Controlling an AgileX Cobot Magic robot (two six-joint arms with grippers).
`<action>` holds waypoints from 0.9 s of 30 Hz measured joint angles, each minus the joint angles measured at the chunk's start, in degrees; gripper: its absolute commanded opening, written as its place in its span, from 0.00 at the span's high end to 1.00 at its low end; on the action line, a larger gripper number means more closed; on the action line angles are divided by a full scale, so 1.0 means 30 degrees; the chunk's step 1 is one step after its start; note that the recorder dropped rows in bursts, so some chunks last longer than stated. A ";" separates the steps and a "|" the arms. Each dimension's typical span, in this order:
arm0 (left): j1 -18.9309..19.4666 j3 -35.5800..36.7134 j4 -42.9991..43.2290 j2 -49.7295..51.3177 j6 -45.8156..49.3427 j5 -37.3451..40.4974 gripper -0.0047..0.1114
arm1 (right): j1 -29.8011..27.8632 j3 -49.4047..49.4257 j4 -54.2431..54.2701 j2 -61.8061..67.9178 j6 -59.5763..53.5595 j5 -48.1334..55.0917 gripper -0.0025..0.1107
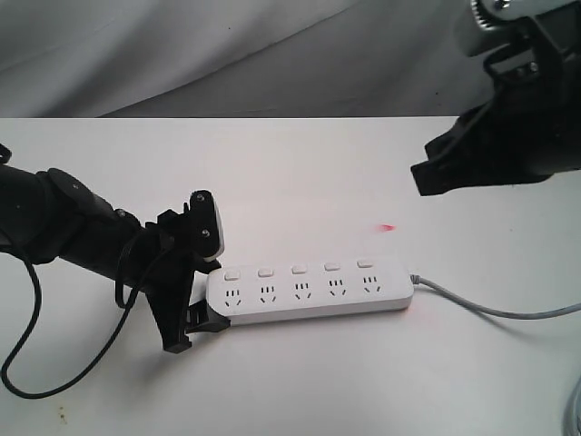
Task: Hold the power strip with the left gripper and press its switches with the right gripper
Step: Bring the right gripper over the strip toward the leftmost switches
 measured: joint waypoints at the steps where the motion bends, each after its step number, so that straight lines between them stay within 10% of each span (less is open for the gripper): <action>1: 0.0000 0.0000 0.0000 0.0000 0.0000 0.0000 0.48 | 0.0034 -0.0753 0.0749 0.1099 -0.2503 0.0537 0.98; 8: 0.0000 0.0000 0.0000 0.0000 0.0000 0.0000 0.48 | -0.1307 -0.6867 0.7821 0.8055 -1.4862 0.5328 0.98; 27: 0.0000 0.0000 0.0000 0.0000 0.0000 0.0000 0.48 | -0.0738 -0.9085 1.4650 1.5550 -2.5254 0.5592 0.98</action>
